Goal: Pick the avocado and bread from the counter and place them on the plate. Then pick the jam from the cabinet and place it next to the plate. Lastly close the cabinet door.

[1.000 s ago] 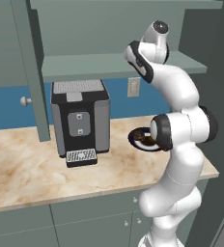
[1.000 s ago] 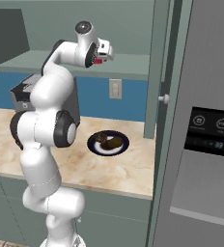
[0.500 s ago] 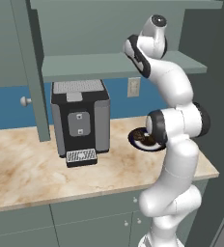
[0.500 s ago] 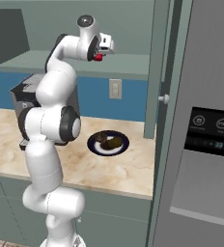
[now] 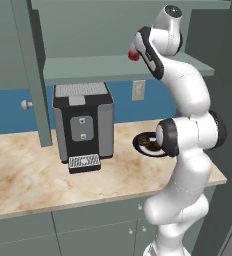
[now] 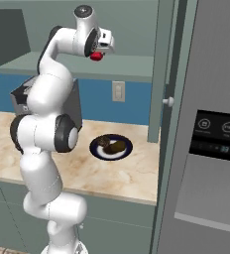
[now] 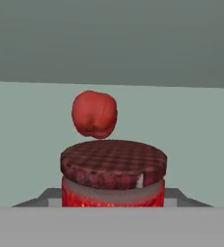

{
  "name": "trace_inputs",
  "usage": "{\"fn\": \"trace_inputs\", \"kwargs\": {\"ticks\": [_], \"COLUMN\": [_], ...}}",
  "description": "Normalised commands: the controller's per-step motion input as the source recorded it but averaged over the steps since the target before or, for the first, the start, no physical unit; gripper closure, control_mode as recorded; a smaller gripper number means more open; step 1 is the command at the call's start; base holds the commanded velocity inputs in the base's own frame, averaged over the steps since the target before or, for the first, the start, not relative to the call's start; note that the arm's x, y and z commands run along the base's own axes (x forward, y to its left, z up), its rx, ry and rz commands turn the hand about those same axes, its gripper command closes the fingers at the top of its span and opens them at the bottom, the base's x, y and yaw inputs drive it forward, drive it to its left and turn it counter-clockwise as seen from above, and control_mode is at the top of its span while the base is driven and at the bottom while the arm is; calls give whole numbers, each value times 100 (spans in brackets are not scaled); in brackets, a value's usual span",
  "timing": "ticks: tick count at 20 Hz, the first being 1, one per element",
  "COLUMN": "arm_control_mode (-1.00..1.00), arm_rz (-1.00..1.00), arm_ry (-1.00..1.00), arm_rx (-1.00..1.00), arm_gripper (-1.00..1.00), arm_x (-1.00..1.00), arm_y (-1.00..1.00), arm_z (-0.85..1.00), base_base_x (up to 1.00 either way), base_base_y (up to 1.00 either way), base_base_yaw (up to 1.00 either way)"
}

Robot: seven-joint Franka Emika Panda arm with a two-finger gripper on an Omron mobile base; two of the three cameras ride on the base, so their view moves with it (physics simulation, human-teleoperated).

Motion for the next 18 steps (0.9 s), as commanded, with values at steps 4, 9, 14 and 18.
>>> {"fn": "trace_inputs", "kwargs": {"ticks": [4, 9, 14, 18], "arm_control_mode": [-100, -100, -100, -100], "arm_rz": [5, 5, 2, 2], "arm_ry": [-8, -9, -16, -15], "arm_rx": [-1, -4, -4, -2], "arm_gripper": [100, 100, 100, 100], "arm_x": [-100, -100, -100, -100], "arm_y": [6, 14, 11, 4], "arm_z": [0, 0, 0, 0], "base_base_x": [0, 0, 0, 0], "base_base_y": [0, 0, 0, 0], "base_base_yaw": [0, 0, 0, 0]}}
